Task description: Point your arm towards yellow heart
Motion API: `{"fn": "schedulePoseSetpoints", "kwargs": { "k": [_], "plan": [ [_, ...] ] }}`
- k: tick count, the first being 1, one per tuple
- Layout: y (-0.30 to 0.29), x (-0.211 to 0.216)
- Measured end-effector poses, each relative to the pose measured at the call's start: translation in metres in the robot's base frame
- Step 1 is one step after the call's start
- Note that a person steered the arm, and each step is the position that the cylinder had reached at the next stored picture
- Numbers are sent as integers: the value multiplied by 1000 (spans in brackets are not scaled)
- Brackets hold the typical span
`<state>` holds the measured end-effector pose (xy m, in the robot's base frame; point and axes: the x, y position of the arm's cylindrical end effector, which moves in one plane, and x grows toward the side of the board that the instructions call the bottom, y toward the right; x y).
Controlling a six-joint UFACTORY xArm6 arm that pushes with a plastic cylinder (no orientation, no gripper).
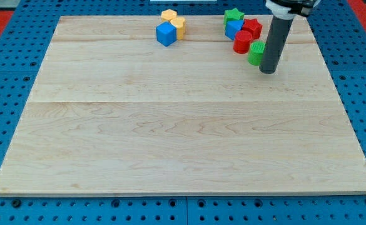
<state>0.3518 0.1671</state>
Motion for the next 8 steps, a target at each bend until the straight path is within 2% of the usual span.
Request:
{"fn": "schedulePoseSetpoints", "kwargs": {
  "k": [1, 2, 3, 4, 8],
  "plan": [
    [-14, -21],
    [-18, -22],
    [-67, -18],
    [-87, -18],
    [-130, -18]
  ]
}}
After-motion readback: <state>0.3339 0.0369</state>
